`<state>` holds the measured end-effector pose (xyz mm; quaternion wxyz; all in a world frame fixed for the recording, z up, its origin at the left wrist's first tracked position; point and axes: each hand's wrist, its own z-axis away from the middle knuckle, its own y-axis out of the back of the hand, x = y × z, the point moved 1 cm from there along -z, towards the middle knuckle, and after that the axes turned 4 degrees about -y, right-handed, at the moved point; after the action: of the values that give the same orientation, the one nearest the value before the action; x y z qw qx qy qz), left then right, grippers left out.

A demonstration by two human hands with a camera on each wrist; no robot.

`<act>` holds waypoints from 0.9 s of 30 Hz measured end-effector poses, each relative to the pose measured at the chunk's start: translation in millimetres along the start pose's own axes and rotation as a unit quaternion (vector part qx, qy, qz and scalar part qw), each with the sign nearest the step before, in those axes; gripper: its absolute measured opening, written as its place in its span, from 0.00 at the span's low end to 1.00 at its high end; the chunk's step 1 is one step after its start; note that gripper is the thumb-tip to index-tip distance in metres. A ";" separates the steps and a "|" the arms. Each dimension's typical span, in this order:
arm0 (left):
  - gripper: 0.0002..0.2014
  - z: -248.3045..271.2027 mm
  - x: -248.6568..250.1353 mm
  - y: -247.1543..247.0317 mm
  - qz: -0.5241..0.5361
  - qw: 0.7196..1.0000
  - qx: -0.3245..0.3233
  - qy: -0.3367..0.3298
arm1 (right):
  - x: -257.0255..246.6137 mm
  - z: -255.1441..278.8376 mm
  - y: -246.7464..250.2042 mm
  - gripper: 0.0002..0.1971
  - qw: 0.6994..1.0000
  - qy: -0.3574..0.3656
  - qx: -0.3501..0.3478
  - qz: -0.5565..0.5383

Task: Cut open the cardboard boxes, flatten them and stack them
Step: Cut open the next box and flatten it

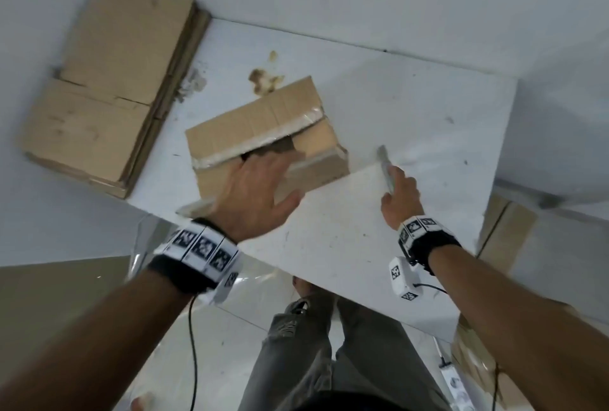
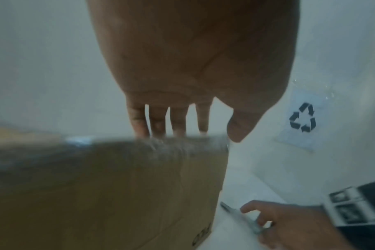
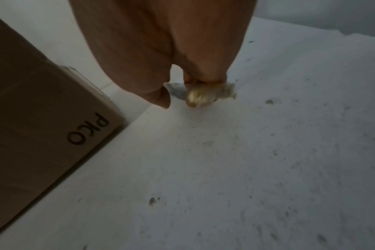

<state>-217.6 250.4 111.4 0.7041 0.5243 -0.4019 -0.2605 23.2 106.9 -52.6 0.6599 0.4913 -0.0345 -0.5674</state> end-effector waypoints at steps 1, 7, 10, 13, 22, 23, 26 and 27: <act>0.29 17.4 -3.0 1.0 0.035 0.999 -0.028 0.004 | -1.0 -0.7 -0.5 0.34 0.999 0.004 -0.004 0.033; 0.39 64.8 -31.7 -58.3 0.003 0.971 -0.172 0.169 | -4.3 11.8 -0.8 0.26 0.992 0.027 0.029 0.123; 0.43 44.7 -49.4 -89.9 -0.081 0.967 -0.159 0.184 | -6.2 27.1 0.5 0.17 0.994 0.086 0.062 0.032; 0.13 21.5 -55.7 -96.4 -0.078 0.979 -0.115 0.152 | -14.8 43.5 4.2 0.18 0.994 0.073 0.020 -0.078; 0.19 -40.1 -20.0 25.5 0.259 0.945 0.065 0.187 | -105.7 48.2 30.9 0.68 0.951 -0.034 -0.132 -0.277; 0.18 -44.2 -19.2 33.9 0.298 0.933 0.079 0.187 | -117.5 45.4 30.9 0.71 0.943 -0.027 -0.160 -0.291; 0.18 -52.3 -19.1 47.6 0.384 0.895 0.104 0.200 | -139.1 34.2 25.8 0.65 0.913 -0.005 -0.223 -0.343; 0.19 -52.8 -23.4 46.3 0.400 0.886 0.102 0.212 | -143.4 31.6 24.4 0.62 0.912 -0.007 -0.224 -0.343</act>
<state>-188.5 311.4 141.7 0.7597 0.4302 -0.4433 0.2030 -29.2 196.7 53.9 0.5172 0.3079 0.2596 -0.7552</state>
